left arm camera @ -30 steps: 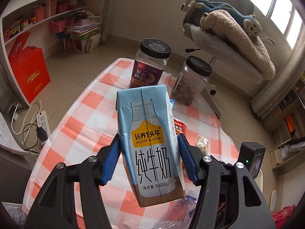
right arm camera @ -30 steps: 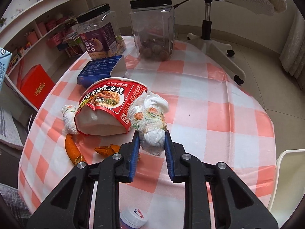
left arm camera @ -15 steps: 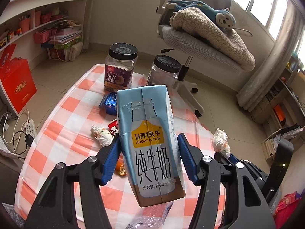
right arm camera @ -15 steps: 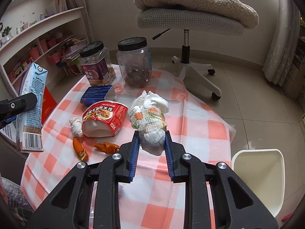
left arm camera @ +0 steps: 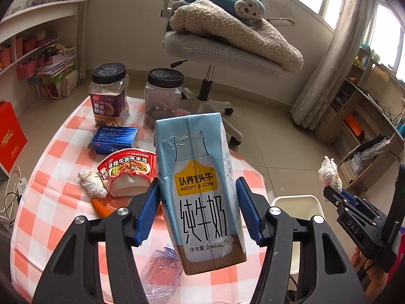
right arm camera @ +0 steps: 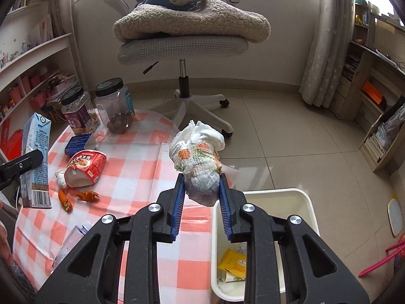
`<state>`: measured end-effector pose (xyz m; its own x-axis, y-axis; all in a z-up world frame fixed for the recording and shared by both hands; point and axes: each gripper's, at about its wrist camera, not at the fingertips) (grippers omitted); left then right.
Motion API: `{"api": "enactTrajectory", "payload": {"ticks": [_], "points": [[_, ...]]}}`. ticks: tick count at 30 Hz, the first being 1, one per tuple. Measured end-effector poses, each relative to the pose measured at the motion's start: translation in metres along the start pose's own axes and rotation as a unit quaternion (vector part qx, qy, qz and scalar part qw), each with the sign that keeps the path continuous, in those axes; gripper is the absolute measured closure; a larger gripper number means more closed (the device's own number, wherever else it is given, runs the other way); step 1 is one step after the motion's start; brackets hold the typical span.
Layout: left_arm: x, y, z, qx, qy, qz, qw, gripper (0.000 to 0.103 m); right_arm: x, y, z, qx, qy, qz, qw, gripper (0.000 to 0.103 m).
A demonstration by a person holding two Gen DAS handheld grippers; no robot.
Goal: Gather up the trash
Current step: 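Carry the carton and tissue ball to the white bin and release them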
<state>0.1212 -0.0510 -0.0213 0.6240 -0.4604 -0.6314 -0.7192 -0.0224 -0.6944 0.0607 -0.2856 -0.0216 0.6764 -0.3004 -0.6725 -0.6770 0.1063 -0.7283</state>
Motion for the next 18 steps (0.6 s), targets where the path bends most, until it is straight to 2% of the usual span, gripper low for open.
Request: {"api": "enactTrajectory", "payload": {"ticks": [7, 12, 18], "points": [[0.022, 0.013, -0.06, 0.056, 0.028, 0.014, 0.9979, 0.044, -0.005, 0.009, -0.058, 0.036, 0.04, -0.001, 0.999, 0.072], [0.031, 0.024, -0.106, 0.094, 0.057, 0.017, 0.9938, 0.044, -0.013, 0.011, -0.097, 0.083, 0.069, -0.014, 0.994, 0.035], [0.053, 0.041, -0.152, 0.125, 0.083, 0.043, 0.9877, 0.044, -0.031, 0.009, -0.138, 0.136, 0.09, -0.047, 0.985, 0.016]]}}
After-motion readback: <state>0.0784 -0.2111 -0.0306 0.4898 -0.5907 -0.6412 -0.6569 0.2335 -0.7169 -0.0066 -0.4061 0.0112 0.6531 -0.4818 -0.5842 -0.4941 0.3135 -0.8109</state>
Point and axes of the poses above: each gripper's, at about its wrist camera, not at the fingertips, and x roughly the way its jaws point, z to its left, y to its underside, and after that the axes turned 10 degrees about y, right-handed
